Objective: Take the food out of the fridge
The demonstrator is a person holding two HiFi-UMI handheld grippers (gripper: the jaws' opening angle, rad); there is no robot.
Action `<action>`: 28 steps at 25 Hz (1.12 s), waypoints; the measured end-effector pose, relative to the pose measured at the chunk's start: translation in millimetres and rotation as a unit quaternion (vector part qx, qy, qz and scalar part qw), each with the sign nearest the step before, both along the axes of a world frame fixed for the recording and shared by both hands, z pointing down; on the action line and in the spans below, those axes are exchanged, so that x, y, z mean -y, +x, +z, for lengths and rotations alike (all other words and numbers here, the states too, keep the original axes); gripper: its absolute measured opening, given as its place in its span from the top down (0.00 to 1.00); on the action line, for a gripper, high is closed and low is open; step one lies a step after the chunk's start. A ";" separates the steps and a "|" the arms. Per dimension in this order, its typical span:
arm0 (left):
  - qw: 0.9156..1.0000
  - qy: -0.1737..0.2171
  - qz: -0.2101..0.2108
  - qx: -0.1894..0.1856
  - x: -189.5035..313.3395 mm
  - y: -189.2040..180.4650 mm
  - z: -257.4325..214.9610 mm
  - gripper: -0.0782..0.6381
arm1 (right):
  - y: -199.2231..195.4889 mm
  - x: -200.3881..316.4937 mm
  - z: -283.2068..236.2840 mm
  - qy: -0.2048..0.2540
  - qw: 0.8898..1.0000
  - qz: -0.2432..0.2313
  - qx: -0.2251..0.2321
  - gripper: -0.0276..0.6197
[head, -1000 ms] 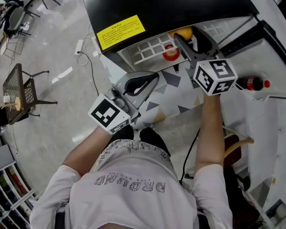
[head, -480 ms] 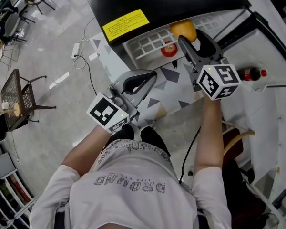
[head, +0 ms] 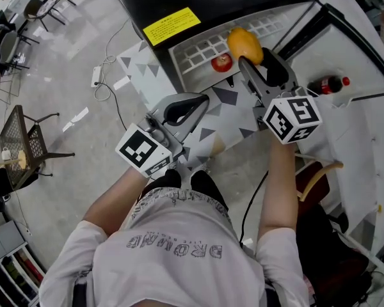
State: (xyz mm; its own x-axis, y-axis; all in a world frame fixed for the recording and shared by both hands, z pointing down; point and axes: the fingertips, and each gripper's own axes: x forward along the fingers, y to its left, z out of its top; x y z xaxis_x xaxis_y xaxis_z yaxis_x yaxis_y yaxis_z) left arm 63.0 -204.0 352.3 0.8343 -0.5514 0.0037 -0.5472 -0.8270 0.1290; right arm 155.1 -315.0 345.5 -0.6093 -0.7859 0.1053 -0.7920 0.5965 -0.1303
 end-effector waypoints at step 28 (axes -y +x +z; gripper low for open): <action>0.996 0.017 0.084 -0.010 -32.6 -36.3 -17.1 0.88 | -27.7 -117.9 -14.7 -0.005 0.997 0.073 -0.005 0.56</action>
State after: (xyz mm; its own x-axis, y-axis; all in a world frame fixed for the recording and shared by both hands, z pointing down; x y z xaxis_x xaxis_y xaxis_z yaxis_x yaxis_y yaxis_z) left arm 26.7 -171.3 335.2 0.9144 -0.4036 -0.0296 -0.3985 -0.9108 0.1080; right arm 127.4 -197.1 330.7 -0.4876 -0.8649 0.1188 -0.8714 0.4738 -0.1274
